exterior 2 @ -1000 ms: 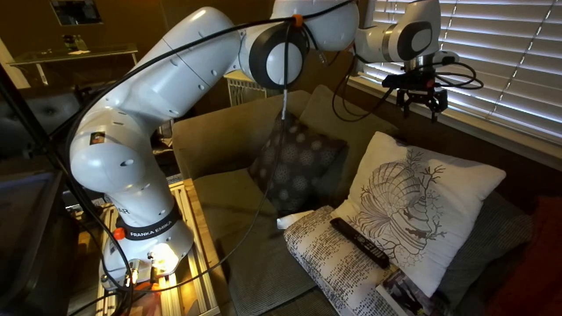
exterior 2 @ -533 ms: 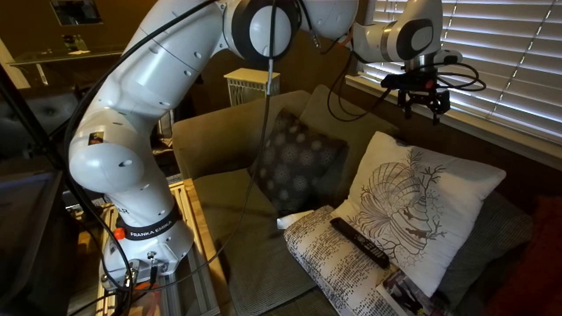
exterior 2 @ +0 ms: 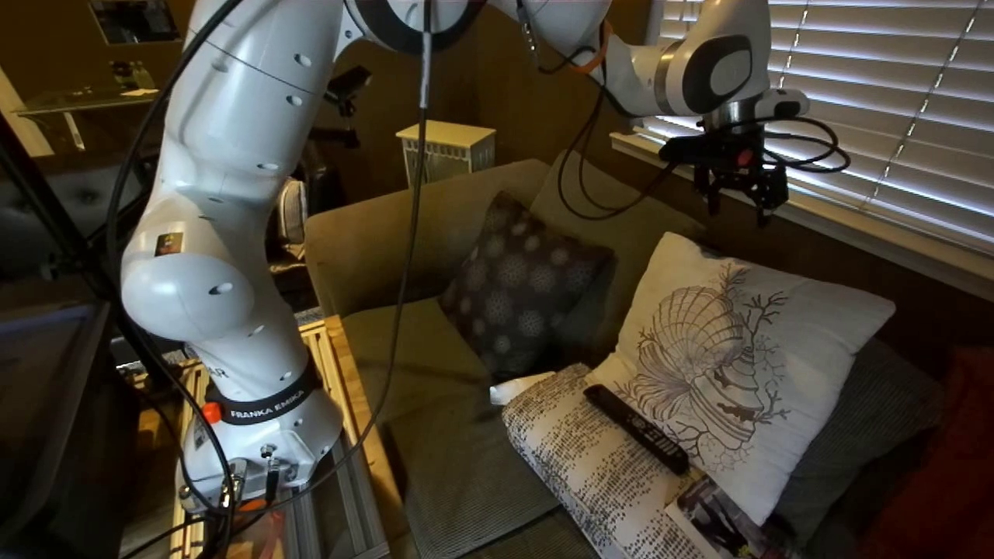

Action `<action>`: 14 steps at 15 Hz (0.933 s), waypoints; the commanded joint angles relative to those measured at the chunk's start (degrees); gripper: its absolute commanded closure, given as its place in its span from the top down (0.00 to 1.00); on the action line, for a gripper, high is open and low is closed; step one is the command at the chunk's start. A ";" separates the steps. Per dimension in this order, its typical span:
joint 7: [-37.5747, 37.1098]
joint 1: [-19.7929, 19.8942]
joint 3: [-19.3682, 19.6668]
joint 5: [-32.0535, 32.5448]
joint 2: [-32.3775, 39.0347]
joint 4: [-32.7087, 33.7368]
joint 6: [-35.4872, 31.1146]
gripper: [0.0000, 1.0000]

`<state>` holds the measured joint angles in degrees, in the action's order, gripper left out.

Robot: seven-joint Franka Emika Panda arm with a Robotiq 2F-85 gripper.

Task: Put one remote on top of the white pillow

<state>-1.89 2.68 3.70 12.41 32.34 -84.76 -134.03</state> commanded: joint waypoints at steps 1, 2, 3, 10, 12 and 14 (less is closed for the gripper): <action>-0.74 -0.10 0.34 -1.26 -8.90 -13.86 -6.19 1.00; -0.82 -0.07 0.40 -1.24 -10.48 -16.47 -7.81 1.00; -0.93 -0.04 0.46 -1.25 -12.04 -19.19 -9.39 1.00; -3.56 -0.09 1.17 -1.63 -20.14 -30.83 -12.40 1.00; -3.77 -0.01 1.22 -1.61 -21.41 -32.50 -12.69 1.00; -3.78 0.02 1.23 -1.47 -22.53 -34.00 -13.42 1.00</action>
<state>-5.24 2.74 4.77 12.35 13.43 -114.09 -145.24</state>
